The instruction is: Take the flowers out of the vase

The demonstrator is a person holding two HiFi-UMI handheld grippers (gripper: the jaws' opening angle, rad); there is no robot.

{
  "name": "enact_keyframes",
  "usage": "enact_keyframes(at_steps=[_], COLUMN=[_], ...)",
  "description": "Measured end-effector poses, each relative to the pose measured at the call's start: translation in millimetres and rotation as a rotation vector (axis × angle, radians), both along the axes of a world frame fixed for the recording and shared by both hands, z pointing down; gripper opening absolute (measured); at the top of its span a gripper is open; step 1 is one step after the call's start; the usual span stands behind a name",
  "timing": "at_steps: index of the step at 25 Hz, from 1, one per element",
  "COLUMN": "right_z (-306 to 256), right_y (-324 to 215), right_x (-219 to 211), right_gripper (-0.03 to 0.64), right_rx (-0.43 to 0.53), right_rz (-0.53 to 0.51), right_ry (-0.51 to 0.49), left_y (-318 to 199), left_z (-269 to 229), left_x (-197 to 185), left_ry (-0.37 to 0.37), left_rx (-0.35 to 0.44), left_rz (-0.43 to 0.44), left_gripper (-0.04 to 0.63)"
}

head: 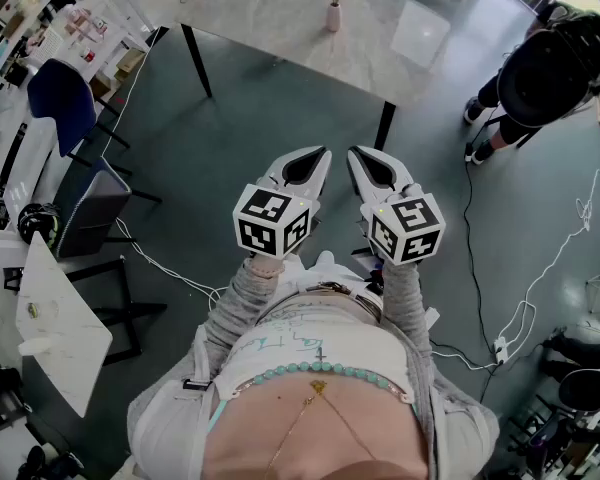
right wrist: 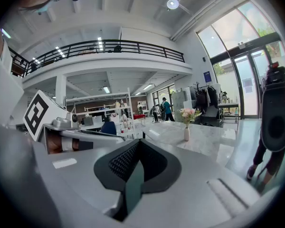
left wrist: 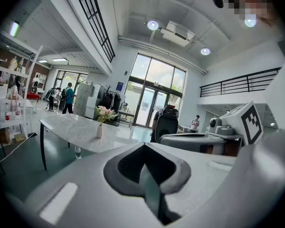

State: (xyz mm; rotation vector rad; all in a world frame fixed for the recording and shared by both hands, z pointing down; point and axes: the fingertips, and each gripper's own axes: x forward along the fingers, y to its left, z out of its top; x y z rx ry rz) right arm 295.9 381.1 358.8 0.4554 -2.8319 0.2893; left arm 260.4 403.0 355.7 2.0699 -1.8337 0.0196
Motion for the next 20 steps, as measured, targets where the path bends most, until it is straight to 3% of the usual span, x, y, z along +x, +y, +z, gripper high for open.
enact_keyframes(at_steps=[7,20], right_z=[1.1,18.2], right_y=[-3.4,4.6], right_x=[9.0,11.0], right_gripper=[0.026,0.026], right_rx=[-0.013,-0.031], right_rz=[-0.006,-0.091], right_ry=[-0.036,0.004], left_y=[-2.6,10.6], left_z=[1.0,16.4], left_x=[7.0,9.6], left_ry=[-0.008,0.04], left_rx=[0.003,0.002], left_rz=[-0.007,-0.071], left_gripper=[0.002,0.001])
